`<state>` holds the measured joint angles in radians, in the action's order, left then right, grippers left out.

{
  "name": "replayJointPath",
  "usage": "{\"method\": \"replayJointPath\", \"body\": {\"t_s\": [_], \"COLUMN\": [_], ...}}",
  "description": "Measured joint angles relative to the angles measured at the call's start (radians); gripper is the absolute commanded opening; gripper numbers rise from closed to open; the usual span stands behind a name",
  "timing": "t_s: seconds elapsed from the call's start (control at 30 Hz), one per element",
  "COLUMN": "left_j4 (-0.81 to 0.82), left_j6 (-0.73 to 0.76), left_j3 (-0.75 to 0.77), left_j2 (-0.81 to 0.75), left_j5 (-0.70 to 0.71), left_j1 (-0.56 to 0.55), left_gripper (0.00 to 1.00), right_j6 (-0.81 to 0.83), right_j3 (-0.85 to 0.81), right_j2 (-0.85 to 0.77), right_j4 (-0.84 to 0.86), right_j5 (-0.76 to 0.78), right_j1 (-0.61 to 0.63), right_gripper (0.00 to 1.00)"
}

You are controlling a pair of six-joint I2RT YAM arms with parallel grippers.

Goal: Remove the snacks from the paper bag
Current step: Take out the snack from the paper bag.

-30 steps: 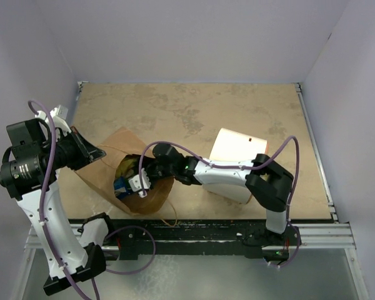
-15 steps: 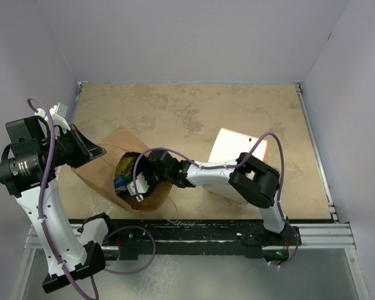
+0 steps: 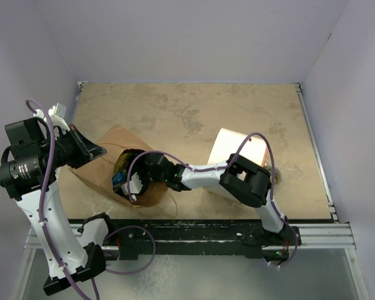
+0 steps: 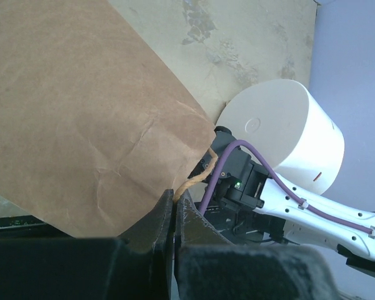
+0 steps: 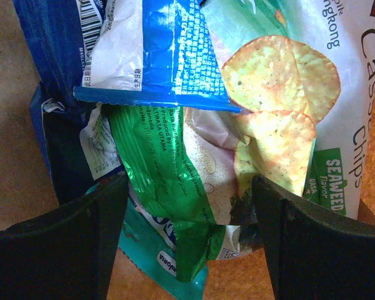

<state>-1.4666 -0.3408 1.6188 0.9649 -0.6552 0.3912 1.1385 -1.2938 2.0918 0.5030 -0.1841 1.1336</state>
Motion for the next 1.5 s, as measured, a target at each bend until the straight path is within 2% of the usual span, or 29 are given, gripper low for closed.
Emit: {"method": "replayJointPath", "body": {"t_s": [0.13, 0.37, 0.67, 0.9, 1.13, 1.5], "left_j4": [0.000, 0.000, 0.000, 0.006, 0.015, 0.064], "left_j6": [-0.008, -0.017, -0.026, -0.034, -0.040, -0.071], "left_j3": [0.000, 0.000, -0.002, -0.015, -0.030, -0.030], "left_j2": [-0.001, -0.013, -0.018, -0.027, -0.034, -0.039], "left_j5": [0.000, 0.000, 0.000, 0.001, 0.001, 0.001], "left_j1": [0.000, 0.000, 0.000, 0.000, 0.000, 0.000], "left_gripper": [0.00, 0.00, 0.00, 0.00, 0.00, 0.00], "right_j6": [0.006, 0.005, -0.021, -0.095, -0.173, -0.361], "right_j3": [0.003, -0.015, -0.043, -0.050, -0.048, 0.043], "right_j2": [0.000, 0.059, 0.112, 0.093, 0.008, -0.225], "right_j4": [0.015, 0.117, 0.226, 0.235, 0.175, 0.062], "right_j5": [0.002, 0.063, 0.132, 0.134, 0.066, -0.112], "right_j1": [0.000, 0.002, 0.004, 0.004, -0.003, -0.011], "right_gripper": [0.81, 0.66, 0.22, 0.00, 0.00, 0.00]}}
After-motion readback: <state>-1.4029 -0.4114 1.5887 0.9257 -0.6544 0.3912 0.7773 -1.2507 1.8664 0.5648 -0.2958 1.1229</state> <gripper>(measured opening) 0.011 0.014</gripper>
